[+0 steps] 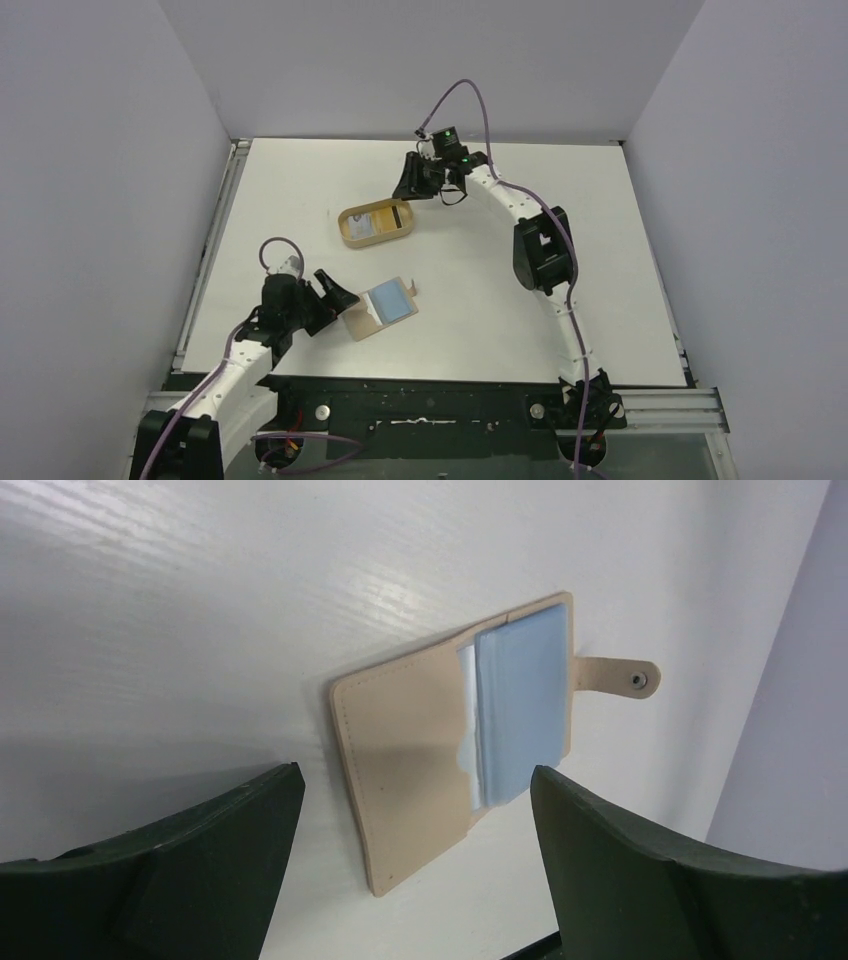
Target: Take the credit cards out of the card holder
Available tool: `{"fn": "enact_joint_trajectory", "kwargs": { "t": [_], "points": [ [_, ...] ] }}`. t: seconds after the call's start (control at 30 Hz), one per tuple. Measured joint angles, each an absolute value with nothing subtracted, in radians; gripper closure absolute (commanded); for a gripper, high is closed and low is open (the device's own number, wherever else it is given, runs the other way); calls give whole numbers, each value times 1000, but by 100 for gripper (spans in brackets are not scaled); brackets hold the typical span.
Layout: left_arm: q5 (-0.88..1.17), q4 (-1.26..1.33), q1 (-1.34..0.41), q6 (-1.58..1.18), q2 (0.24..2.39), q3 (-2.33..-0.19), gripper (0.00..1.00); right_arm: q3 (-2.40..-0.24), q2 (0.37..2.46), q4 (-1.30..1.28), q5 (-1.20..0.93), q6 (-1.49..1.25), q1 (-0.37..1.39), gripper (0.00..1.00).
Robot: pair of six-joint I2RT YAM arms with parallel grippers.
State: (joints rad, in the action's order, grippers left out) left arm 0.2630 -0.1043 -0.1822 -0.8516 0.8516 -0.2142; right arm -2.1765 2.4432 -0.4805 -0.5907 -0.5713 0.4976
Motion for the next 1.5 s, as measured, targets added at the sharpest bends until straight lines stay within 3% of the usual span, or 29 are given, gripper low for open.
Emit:
{"fn": "enact_joint_trajectory", "kwargs": {
  "t": [0.33, 0.53, 0.67, 1.13, 1.2, 1.43, 1.5],
  "points": [
    [299, 178, -255, -909, 1139, -274, 18, -2075, 2194, -546, -559, -514, 433, 67],
    [291, 181, -296, -897, 1296, -397, 17, -1952, 1976, -523, -554, -506, 393, 66],
    [273, 118, -302, -852, 1360, -508, 13, -1901, 1912, -534, -548, -485, 386, 59],
    [46, -326, -261, -541, 1130, -843, 8, -1672, 1738, -580, -510, -402, 372, 51],
    [46, -366, -254, -505, 1086, -865, 8, -1615, 1699, -573, -502, -400, 372, 44],
    [52, -475, -241, -392, 939, -896, 7, -1340, 1489, -529, -411, -382, 372, 1],
    [44, -497, -238, -366, 905, -897, 6, -1273, 1407, -518, -374, -376, 372, 0]
  ]
}}
